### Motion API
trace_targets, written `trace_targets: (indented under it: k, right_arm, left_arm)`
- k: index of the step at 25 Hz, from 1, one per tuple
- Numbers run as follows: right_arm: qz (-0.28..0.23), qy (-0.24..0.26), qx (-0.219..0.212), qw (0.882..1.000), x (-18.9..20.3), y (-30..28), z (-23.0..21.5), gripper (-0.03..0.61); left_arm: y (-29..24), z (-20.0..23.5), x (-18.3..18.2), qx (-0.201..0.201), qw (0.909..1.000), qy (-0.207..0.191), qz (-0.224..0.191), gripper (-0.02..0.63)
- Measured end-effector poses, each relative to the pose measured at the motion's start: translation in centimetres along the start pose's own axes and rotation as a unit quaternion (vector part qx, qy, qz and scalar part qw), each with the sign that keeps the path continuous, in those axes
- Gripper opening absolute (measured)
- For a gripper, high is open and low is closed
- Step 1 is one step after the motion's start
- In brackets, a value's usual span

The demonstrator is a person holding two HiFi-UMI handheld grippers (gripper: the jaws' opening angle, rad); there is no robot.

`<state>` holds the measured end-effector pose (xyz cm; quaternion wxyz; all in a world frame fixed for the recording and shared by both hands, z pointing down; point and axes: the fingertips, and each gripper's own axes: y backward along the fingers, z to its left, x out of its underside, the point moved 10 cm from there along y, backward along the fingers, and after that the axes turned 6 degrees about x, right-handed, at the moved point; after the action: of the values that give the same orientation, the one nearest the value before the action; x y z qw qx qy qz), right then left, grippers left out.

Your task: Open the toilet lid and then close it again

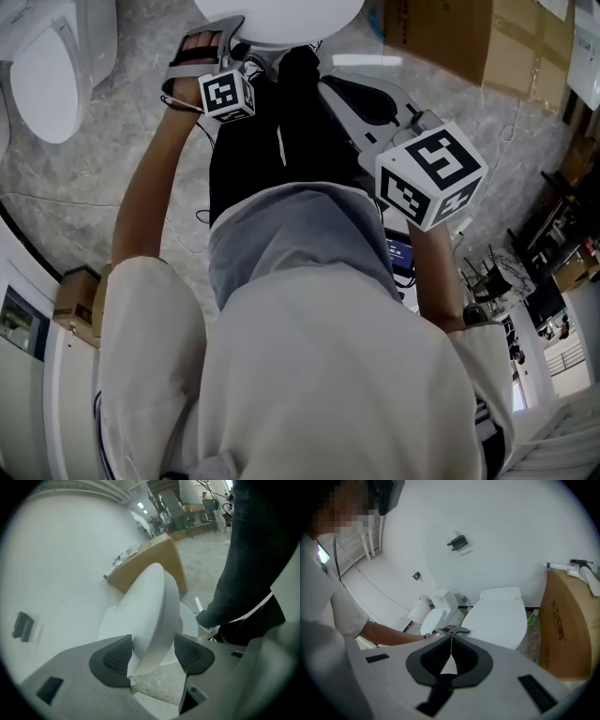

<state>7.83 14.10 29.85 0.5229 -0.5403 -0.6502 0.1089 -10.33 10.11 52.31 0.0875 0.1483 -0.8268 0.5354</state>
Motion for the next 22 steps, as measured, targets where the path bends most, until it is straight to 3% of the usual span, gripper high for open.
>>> trace_targets:
  k: [22]
  right_arm:
    - [0.04, -0.009, 0.005, 0.999, 2.1, -3.0, 0.3, 0.012]
  left_arm:
    - [-4.5, -4.5, 1.7, 0.042, 0.999, 0.002, 0.01, 0.256]
